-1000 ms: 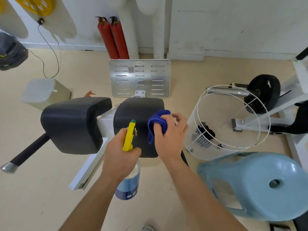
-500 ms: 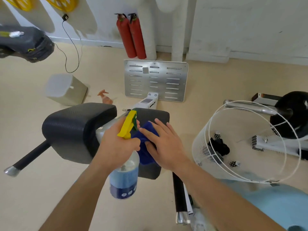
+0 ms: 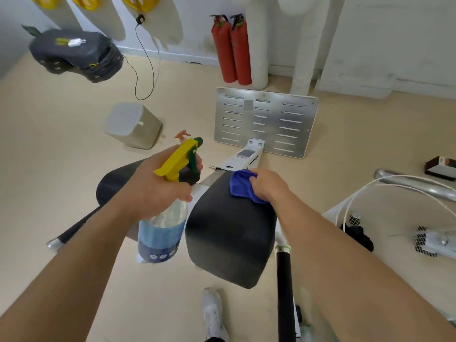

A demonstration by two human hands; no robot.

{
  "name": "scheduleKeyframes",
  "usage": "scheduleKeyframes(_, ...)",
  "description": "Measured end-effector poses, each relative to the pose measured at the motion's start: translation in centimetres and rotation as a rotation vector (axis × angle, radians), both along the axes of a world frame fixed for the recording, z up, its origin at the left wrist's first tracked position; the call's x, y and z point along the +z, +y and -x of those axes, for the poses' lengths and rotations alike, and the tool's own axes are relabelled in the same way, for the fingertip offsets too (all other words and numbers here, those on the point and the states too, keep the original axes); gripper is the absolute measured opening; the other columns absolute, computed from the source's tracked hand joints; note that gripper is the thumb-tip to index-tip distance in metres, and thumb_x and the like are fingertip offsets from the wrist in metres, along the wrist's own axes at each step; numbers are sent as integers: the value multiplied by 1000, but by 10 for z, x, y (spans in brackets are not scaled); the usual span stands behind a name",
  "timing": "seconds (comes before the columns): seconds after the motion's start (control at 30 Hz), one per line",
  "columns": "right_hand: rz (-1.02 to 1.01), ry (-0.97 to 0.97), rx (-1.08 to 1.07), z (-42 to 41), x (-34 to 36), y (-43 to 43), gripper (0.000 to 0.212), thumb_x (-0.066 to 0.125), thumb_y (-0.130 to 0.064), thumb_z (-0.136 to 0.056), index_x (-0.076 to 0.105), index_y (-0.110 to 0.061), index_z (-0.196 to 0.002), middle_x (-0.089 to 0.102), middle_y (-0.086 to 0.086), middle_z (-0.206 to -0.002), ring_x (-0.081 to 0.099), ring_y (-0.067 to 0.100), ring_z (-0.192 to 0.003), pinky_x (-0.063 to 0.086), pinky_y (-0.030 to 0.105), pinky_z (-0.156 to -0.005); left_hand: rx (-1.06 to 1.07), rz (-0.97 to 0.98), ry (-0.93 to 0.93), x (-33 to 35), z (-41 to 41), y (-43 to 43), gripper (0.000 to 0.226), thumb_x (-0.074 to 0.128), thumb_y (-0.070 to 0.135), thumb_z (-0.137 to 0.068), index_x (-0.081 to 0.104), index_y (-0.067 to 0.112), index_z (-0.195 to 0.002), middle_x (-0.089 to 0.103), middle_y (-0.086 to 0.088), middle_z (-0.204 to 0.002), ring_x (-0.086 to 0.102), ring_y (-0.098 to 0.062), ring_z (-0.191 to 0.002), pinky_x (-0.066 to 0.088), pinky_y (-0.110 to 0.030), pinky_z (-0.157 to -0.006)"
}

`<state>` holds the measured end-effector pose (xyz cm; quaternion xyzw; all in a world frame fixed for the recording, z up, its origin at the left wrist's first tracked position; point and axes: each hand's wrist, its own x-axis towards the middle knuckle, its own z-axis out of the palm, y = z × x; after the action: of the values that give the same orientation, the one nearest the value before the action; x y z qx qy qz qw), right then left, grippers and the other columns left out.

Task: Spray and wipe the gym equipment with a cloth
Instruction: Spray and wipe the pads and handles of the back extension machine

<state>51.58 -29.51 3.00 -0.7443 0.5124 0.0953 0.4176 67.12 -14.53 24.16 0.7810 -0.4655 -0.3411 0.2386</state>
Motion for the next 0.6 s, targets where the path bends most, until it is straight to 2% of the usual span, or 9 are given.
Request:
scheduleKeyframes(0.1,-42,55,146,0,13,0,46,29,-28,-108,33,-25,-154,34,6,-159,40,31,-137,33,38,-111,-41,16,-29,10,-14,-10,52,79,-8,-66,68,33,-96,66,33,-82,58,16,-79,47,-16,-71)
scheduleKeyframes(0.17,-103,28,207,6,32,11,50,25,-39,-108,21,-33,-157,20,5,-165,32,30,-144,26,39,-115,-119,8,-14,21,-27,-22,51,78,-6,-65,68,32,-98,67,34,-83,61,10,-74,51,-14,-74)
scheduleKeyframes(0.2,-114,14,217,9,41,19,51,24,-44,-107,17,-38,-157,17,4,-166,30,29,-146,24,40,-116,-165,5,10,27,-34,-30,52,78,-5,-65,68,31,-101,69,32,-87,63,6,-75,54,-17,-77)
scheduleKeyframes(0.27,-98,17,262,14,59,41,52,25,-52,-105,14,-45,-156,14,1,-166,30,29,-146,24,42,-117,-258,2,13,32,-52,-47,53,78,-2,-63,70,32,-104,72,25,-99,67,0,-82,56,-34,-82)
scheduleKeyframes(0.33,-58,22,295,13,76,62,55,26,-56,-104,12,-46,-156,15,0,-166,31,29,-145,26,42,-116,-345,-30,23,33,-65,-69,54,75,-5,-65,70,32,-104,71,21,-96,67,-12,-79,57,-38,-78)
scheduleKeyframes(0.4,-9,12,268,8,91,79,55,29,-54,-104,13,-45,-156,18,-1,-165,30,28,-146,26,42,-116,-478,-62,28,32,-75,-94,54,71,6,-60,68,31,-108,70,13,-90,62,-28,-75,59,-45,-75)
scheduleKeyframes(0.5,46,40,147,-2,103,102,50,32,-43,-107,18,-46,-155,24,-3,-164,26,25,-148,21,41,-120,-758,-116,-91,18,-81,-122,44,67,16,-62,64,31,-104,64,16,-77,52,-10,-62,48,-37,-64)
scheduleKeyframes(0.53,79,66,81,-7,105,111,49,32,-40,-108,18,-47,-154,27,-3,-162,29,25,-147,23,40,-120,-857,-127,-138,11,-82,-130,38,66,18,-66,63,29,-102,63,13,-76,53,-10,-65,48,-37,-65)
scheduleKeyframes(0.6,163,132,-40,-18,108,129,51,35,-33,-107,18,-45,-153,34,-1,-159,37,26,-143,28,40,-120,-1065,-140,-241,-5,-83,-142,32,61,26,-68,59,23,-100,60,4,-79,56,-22,-75,50,-44,-71)
